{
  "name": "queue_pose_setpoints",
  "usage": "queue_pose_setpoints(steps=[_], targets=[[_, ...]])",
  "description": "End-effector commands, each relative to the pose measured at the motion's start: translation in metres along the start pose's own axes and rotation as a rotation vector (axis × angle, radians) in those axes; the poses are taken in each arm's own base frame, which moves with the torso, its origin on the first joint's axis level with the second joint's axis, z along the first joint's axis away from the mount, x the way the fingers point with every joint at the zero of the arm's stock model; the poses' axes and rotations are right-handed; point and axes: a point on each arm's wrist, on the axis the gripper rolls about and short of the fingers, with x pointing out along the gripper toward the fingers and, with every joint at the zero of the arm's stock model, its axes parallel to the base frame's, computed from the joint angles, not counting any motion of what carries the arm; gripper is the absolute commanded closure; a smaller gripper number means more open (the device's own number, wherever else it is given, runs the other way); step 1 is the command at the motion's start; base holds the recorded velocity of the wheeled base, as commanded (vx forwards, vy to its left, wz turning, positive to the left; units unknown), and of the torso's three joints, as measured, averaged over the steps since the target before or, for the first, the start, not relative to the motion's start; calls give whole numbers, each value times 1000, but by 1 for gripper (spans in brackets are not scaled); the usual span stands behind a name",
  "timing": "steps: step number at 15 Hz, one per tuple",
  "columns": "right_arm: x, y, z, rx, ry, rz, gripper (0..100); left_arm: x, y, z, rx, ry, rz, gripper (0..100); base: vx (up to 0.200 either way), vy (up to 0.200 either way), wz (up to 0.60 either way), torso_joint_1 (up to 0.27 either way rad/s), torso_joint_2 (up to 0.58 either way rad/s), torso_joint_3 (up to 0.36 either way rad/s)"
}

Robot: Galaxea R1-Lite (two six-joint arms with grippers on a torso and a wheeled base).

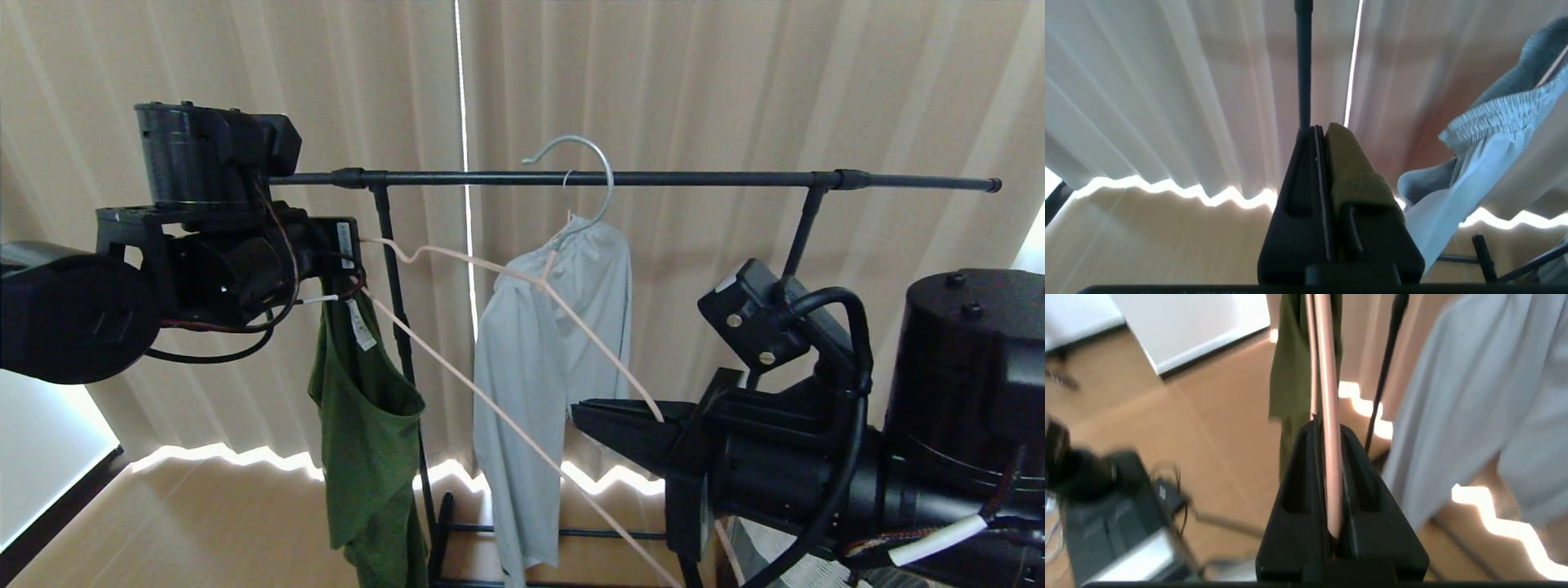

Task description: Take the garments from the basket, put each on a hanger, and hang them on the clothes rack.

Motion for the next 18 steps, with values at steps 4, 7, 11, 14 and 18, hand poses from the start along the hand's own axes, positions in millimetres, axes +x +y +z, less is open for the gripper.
queue_pose_setpoints(steps=[4, 7, 11, 14, 18], targets=[[20, -1, -7, 10, 21, -3, 100, -3, -1, 2, -8, -9, -6, 100, 0, 0, 0, 0, 0, 0], [20, -1, -7, 10, 22, -2, 100, -3, -1, 2, -10, -9, -6, 100, 0, 0, 0, 0, 0, 0], [35, -1, 1, 17, 7, -7, 100, -14, -1, 0, -15, -7, -17, 100, 0, 0, 0, 0, 0, 0], [46, -2, -2, 20, 23, -18, 100, -22, 3, 3, -20, -18, -13, 100, 0, 0, 0, 0, 0, 0], [62, -3, 0, 76, 28, -37, 100, -41, 4, 3, -17, -29, -13, 100, 0, 0, 0, 0, 0, 0]])
